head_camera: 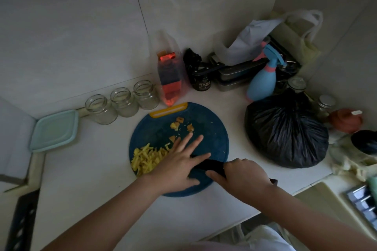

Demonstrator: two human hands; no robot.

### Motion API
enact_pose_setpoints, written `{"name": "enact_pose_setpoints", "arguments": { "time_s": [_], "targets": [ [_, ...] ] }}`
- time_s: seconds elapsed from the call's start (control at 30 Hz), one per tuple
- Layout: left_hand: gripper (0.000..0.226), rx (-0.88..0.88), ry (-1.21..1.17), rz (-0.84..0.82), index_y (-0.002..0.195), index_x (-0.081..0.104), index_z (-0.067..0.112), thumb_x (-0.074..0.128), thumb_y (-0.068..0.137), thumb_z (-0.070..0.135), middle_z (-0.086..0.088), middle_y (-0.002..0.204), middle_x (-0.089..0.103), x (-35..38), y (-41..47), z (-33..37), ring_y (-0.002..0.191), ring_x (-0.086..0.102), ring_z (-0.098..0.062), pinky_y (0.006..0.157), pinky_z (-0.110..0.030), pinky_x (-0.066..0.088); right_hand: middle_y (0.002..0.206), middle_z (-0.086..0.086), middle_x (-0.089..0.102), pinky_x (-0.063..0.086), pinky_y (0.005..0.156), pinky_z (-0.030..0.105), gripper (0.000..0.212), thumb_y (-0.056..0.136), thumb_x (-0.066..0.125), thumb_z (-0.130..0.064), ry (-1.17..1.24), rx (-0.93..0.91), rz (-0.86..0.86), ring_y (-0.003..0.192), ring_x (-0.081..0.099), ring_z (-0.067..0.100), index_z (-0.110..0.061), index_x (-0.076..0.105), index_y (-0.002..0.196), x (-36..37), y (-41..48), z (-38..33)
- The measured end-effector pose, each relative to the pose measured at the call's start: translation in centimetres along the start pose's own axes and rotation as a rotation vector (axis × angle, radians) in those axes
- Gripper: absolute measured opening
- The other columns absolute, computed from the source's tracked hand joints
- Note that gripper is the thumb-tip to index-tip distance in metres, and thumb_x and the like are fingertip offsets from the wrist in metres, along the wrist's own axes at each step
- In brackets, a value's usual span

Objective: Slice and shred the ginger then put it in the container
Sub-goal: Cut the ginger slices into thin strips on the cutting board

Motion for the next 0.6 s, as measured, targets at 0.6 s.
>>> {"name": "enact_pose_setpoints", "arguments": {
  "time_s": [0.6],
  "targets": [
    [0.116,-0.240,-0.023,0.072,0.136,0.052,0.021,0.004,0.059,0.093,-0.001,0.158,0.014,-0.4,-2.8,-5.8,0.147,-0.005,-0.021,0.113,-0.043,-0.018,0.053,-0.004,0.045,0.039,0.049,0.023,0.066,0.079,0.020,-0.077,0.154,0.115,0.044,0.045,0.044,0.008,-0.020,0.046,0.059,-1.9,-0.1,4.5]
  ]
}}
Point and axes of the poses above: each hand's wrist, its own y-axis towards the middle knuckle, its own x-axis out of the palm, z = x × y, the point moved 9 cm from there along y, towards the middle knuckle
